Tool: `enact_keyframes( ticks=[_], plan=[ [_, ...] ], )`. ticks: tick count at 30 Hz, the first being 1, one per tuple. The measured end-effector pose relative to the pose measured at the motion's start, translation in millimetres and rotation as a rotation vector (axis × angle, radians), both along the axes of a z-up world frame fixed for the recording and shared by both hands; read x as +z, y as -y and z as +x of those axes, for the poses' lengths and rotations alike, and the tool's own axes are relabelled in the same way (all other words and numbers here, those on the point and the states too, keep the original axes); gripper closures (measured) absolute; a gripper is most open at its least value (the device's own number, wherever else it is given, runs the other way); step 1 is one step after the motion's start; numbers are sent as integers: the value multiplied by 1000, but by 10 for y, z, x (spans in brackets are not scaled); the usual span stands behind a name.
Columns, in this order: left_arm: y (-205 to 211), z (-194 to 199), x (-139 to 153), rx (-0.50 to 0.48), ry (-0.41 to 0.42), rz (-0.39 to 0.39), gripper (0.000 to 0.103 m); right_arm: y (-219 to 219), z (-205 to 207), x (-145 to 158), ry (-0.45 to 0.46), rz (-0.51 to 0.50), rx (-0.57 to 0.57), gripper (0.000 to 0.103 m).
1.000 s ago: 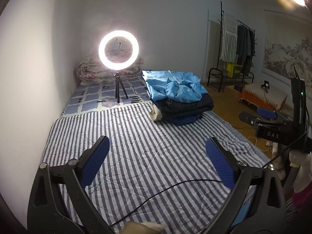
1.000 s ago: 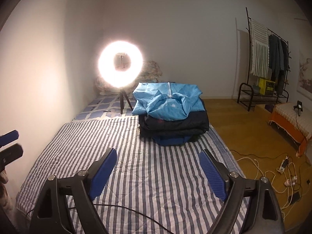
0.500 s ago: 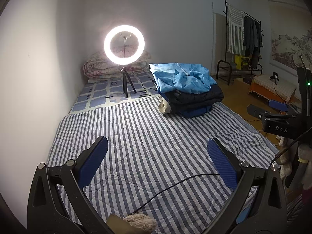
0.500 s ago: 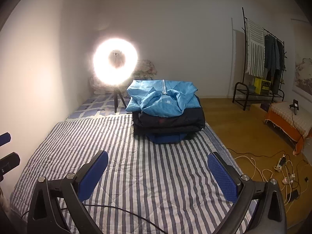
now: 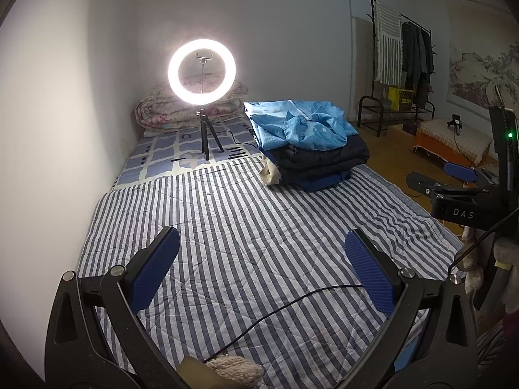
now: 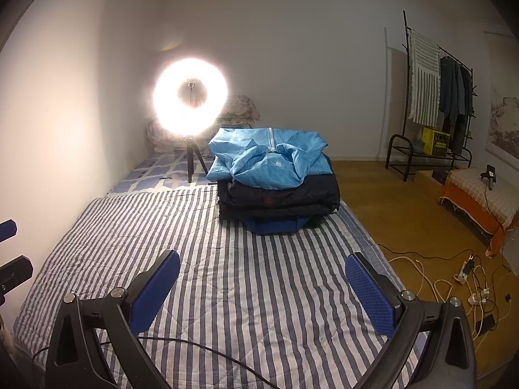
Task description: Fold large clothes
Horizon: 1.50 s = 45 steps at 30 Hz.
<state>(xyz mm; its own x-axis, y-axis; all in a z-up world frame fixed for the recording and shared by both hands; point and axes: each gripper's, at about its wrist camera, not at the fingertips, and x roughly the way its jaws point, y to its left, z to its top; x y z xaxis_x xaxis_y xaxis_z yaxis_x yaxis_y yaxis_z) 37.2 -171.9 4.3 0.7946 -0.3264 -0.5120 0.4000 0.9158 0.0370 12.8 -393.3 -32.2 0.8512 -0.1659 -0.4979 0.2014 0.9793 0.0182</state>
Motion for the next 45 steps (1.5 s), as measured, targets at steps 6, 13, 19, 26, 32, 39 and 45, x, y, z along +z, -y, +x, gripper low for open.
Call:
enact_keyframes(
  ticks=[6,13,19,26,32,39,45],
  plan=[
    [-3,-7,-1,-2,2,-2,0,-16,-16,-8,8,0,-5,0],
    [18,-26,16,-5,5,2,0,-43,-22,-36,-3,-4,4,0],
    [20,-35,20,-6,5,2,0,-51,-4,-30,-3,-11,9,0],
    [27,-38,23,-6,4,2,0,-34,-11,-34,-2,-1,3,0],
    [24,-47,30,-5,2,1,0,-41,-25,-33,-2,0,1,0],
    [39,-50,33,-5,2,4,0,-46,-26,-32,-5,1,4,0],
    [36,-52,29,-2,3,1,0,-55,-22,-38,-8,0,9,0]
  ],
)
